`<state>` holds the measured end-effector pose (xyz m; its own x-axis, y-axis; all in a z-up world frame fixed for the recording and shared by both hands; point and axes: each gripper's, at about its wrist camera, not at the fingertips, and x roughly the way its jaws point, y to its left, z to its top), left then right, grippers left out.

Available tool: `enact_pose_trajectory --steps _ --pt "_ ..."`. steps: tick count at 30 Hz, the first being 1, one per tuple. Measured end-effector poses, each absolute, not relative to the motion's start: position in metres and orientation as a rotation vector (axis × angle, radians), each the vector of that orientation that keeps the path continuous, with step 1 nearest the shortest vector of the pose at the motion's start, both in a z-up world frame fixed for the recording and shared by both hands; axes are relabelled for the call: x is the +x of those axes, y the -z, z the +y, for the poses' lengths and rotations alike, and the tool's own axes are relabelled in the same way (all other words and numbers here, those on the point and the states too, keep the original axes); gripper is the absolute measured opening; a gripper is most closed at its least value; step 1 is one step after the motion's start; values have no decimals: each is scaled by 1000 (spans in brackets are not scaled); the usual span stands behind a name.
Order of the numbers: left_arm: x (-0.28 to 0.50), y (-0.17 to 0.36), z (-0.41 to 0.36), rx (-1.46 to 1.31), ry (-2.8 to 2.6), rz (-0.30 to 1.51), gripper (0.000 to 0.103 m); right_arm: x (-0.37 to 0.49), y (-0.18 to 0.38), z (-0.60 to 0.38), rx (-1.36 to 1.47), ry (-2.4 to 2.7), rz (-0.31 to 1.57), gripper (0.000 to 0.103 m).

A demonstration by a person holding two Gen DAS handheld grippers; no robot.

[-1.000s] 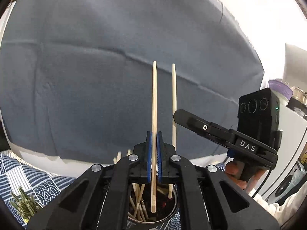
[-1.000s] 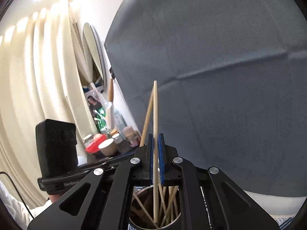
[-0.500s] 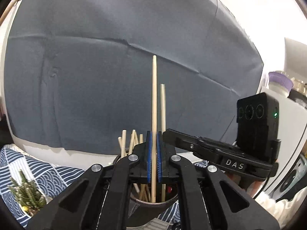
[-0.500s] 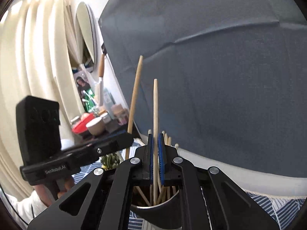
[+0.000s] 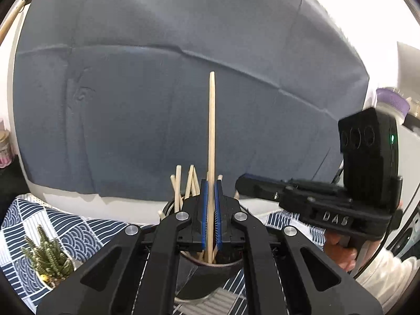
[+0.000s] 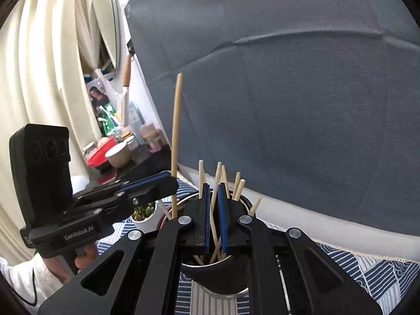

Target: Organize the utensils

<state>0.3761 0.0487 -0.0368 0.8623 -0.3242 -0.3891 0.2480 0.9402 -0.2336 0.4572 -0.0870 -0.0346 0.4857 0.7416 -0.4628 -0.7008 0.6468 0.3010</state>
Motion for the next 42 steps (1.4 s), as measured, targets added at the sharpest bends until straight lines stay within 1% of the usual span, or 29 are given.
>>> enact_pose_trajectory --steps 9,11,13,14,16,17,18,20,21,22,23,24,26,28,29,32,33,42 --pt "369 44 45 -134 306 493 6 463 32 -91 74 -850 602 8" --pt "367 47 45 -124 297 505 7 466 35 -92 77 -840 612 8" --pt "365 51 47 -109 289 520 16 466 37 -94 79 -838 625 9" --pt "364 53 48 -107 285 529 22 466 38 -95 76 -825 625 9" --pt "361 55 49 -116 276 537 26 463 38 -97 67 -815 631 10" --pt "359 56 51 -127 274 542 32 461 38 -98 61 -808 631 16" --pt "358 56 53 -133 267 545 40 458 37 -99 53 -798 628 26" --pt "353 57 57 -139 253 548 46 452 35 -100 41 -785 621 36" --pt "350 58 59 -140 245 554 53 449 35 -101 38 -779 621 40" --pt "347 58 60 -138 232 555 57 446 35 -102 33 -773 622 42" --pt "344 59 62 -137 222 555 63 442 35 -102 26 -757 623 48" --pt "342 59 64 -139 217 557 72 440 35 -103 24 -746 623 56" --pt "337 60 68 -147 188 562 84 435 36 -106 24 -733 628 59" --pt "329 61 73 -151 169 568 86 429 37 -108 23 -704 630 67" --pt "326 60 76 -154 158 573 91 427 37 -109 24 -694 630 73" --pt "315 58 83 -156 144 581 95 417 39 -111 33 -654 635 87" --pt "312 58 85 -153 137 583 97 414 39 -111 35 -645 639 87" --pt "279 55 99 -153 118 606 97 379 39 -116 44 -605 670 89"
